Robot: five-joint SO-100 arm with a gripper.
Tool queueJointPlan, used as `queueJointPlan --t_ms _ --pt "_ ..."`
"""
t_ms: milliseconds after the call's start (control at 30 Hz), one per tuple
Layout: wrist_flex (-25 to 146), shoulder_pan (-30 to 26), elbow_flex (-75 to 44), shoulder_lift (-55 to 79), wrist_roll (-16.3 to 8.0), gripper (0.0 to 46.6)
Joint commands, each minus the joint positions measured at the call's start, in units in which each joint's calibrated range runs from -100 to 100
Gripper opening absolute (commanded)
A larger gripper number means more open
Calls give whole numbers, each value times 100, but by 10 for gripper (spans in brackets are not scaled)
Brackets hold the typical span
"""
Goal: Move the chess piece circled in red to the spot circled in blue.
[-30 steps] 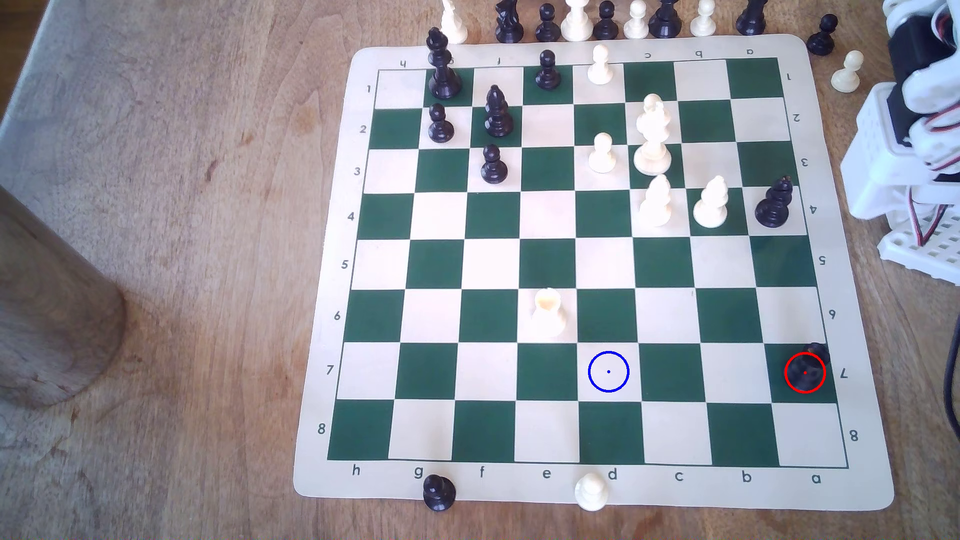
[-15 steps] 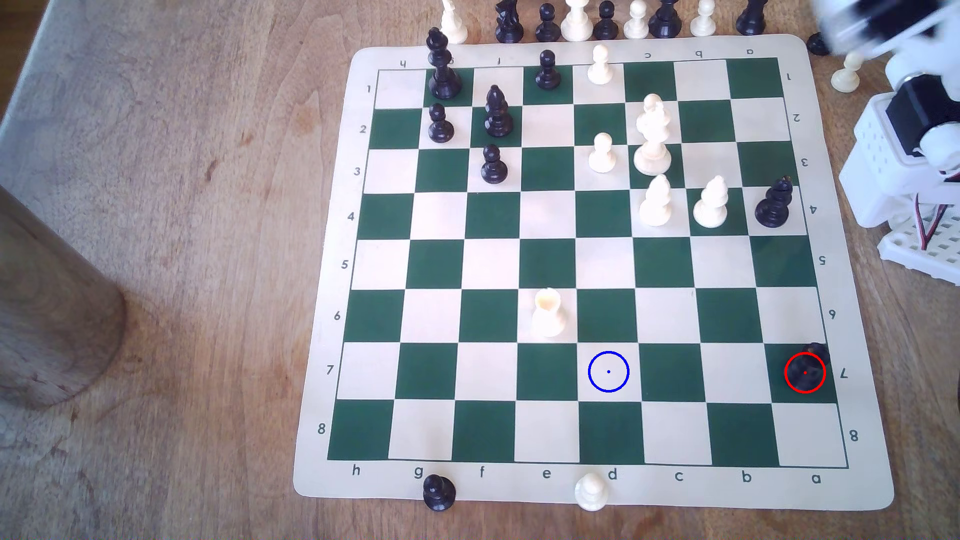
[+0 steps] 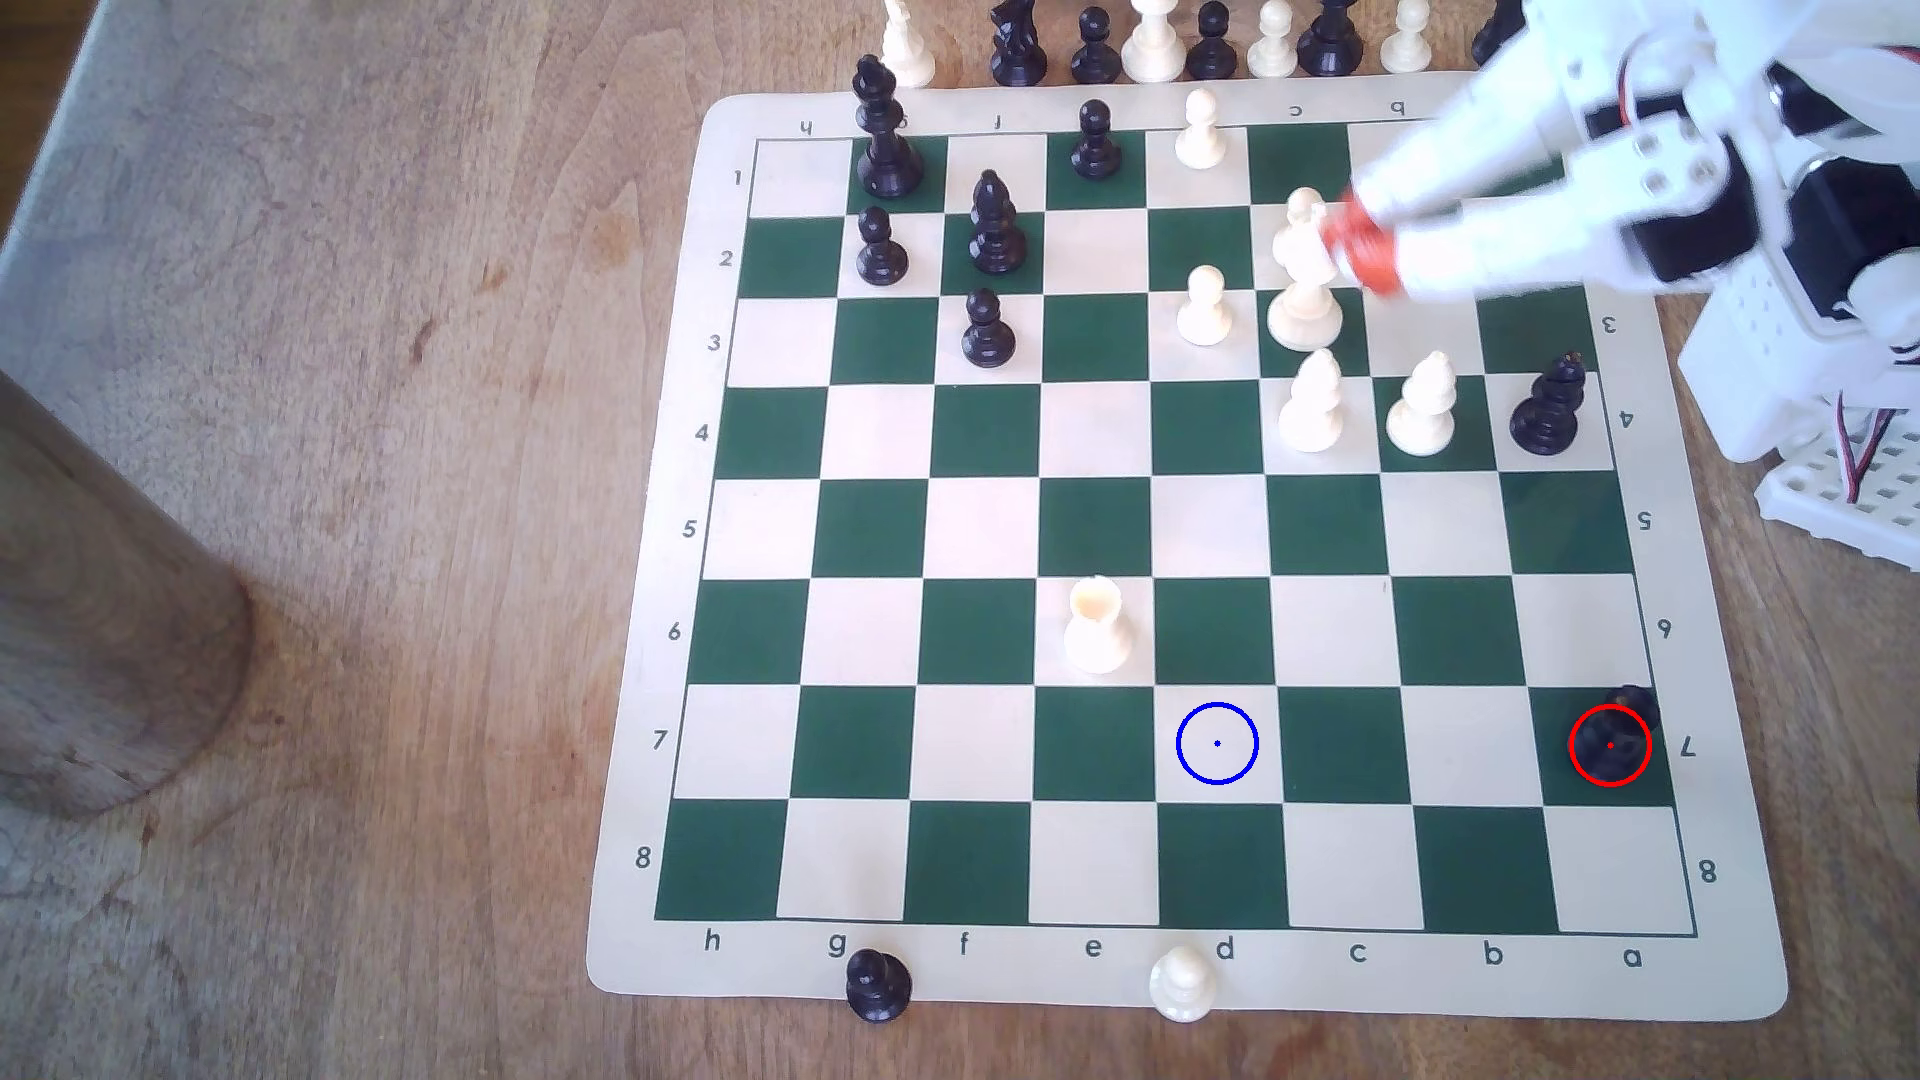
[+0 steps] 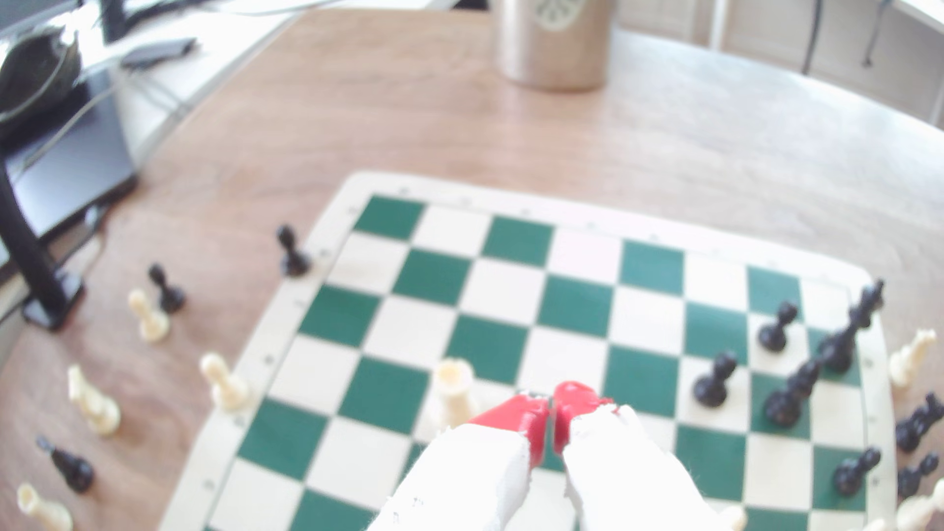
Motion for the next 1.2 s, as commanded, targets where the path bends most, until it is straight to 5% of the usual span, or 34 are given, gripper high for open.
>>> queueJointPlan --t_ms 0,133,233,267,433,700,967,1167 --pt "918 -364 -907 -3 -24 2" --pt "1893 -1115 -961 116 -176 38" --pt "2286 -1201 -1215 439 -830 179" --pt "2638 -1389 -1442 838 -933 193" --pt "2777 -1819 -1342 1228 -962 254" --pt "2483 -2617 -870 1559 -1162 275" --pt "1762 -2640 -562 2425 -1114 125" --pt "1516 -2875 -490 2850 -1221 223"
